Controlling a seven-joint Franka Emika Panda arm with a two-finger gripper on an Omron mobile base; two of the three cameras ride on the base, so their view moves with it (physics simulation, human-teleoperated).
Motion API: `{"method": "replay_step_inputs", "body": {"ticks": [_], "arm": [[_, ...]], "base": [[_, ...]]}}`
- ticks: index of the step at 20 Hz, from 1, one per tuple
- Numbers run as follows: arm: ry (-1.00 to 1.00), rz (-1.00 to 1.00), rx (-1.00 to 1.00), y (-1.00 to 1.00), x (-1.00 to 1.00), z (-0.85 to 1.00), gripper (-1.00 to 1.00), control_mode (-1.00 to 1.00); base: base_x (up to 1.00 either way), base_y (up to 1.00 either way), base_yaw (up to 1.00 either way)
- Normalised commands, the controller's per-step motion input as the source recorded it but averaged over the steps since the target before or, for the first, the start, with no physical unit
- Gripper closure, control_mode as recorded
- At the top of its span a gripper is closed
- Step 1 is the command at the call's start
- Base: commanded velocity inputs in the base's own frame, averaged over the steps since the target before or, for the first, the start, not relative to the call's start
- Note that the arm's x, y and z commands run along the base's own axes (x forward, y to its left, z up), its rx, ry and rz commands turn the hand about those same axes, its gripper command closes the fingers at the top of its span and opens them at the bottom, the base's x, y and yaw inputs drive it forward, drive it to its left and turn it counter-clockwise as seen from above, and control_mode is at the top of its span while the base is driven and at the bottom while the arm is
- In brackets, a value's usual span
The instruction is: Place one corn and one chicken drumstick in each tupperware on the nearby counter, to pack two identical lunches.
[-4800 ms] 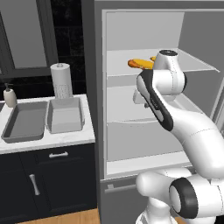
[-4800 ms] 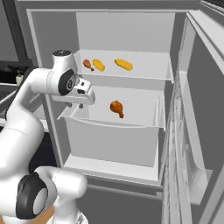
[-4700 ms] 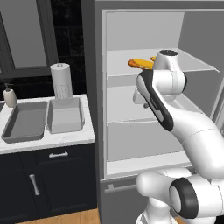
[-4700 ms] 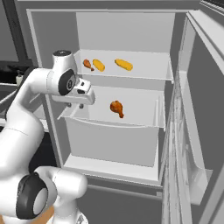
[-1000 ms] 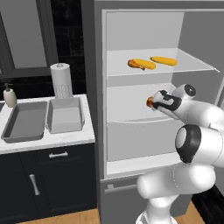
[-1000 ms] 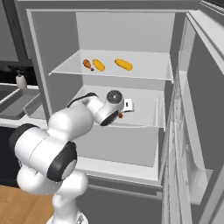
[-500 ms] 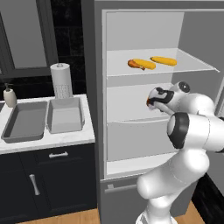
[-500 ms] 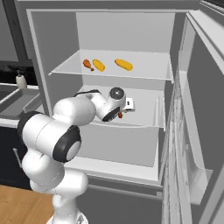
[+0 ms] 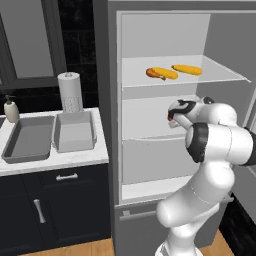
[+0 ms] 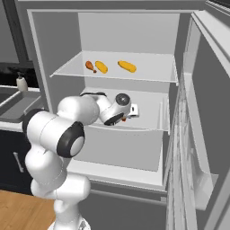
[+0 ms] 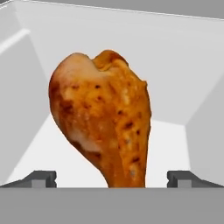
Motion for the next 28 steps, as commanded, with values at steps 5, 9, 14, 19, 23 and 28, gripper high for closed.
{"method": "replay_step_inputs", "body": {"ticks": [5, 9, 14, 19, 23, 28], "arm": [[0.0, 0.0, 0.0, 0.0, 0.09, 0.05, -1.0, -1.0], [0.0, 0.0, 0.0, 0.0, 0.24, 0.0, -1.0, -1.0], [0.0, 0.0, 0.0, 0.0, 0.04, 0.0, -1.0, -1.0], [0.0, 0.0, 0.0, 0.0, 0.0, -0.09, -1.0, -1.0], [0.01, 0.0, 0.03, 0.0, 0.0, -0.23, -1.0, -1.0], [0.0, 0.0, 0.02, 0.0, 0.0, -0.14, 1.0, -1.0]], "base": [[0.0, 0.0, 0.0], [0.0, 0.0, 0.0], [0.0, 0.0, 0.0], [0.0, 0.0, 0.0], [0.0, 0.0, 0.0], [0.0, 0.0, 0.0]]}}
